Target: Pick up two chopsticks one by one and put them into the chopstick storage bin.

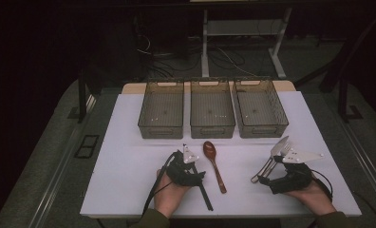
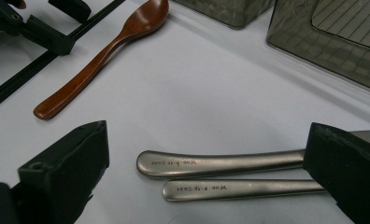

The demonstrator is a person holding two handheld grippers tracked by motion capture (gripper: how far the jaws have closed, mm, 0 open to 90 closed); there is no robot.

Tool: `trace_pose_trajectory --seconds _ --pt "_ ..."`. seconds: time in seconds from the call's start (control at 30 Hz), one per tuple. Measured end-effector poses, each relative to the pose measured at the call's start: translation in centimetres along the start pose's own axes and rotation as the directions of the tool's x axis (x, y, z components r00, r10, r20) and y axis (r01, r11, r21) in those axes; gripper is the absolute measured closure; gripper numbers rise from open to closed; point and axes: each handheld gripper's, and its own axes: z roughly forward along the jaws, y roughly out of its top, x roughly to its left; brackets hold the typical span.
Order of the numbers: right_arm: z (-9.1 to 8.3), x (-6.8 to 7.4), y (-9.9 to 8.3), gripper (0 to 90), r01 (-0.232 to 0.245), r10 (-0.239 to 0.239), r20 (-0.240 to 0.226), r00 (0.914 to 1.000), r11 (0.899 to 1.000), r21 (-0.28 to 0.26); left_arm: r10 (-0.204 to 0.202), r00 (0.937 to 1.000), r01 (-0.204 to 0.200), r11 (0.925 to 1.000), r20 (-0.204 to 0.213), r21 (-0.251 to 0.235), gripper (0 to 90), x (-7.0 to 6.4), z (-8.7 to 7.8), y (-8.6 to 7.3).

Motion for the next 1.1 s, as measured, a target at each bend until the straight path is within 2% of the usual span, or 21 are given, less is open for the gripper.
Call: trace_pose_trajectory --seconds 0.3,0.5,0.63,0.9,1.1 --pt "0.0 0.0 0.0 0.0 -0.002 0.002 0.001 1.0 1.0 0.006 0.009 1.0 -0.009 0.9999 0.0 0.013 37.5 0.2 -0.2 0.0" --pt "0.0 -0.1 0.0 0.0 -0.004 0.004 0.002 1.0 1.0 0.007 0.005 1.0 -0.005 0.9999 0.008 0.014 44.9 0.6 -0.4 0.0" --pt "0.0 -0.1 0.0 0.0 -0.004 0.004 0.001 1.0 1.0 0.009 -0.01 0.9999 0.01 0.9999 0.012 0.011 50.4 0.8 -0.5 0.0" --pt "0.0 -0.1 -0.1 0.0 -0.007 0.007 0.0 1.0 1.0 0.012 -0.014 0.9996 0.013 0.9997 0.025 0.02 57.1 1.4 -0.8 -0.1" --pt "0.0 -0.1 -0.1 0.0 -0.007 0.007 -0.001 1.0 1.0 0.014 -0.033 0.9982 0.032 0.9992 0.05 0.026 63.0 1.9 -1.2 -0.2"
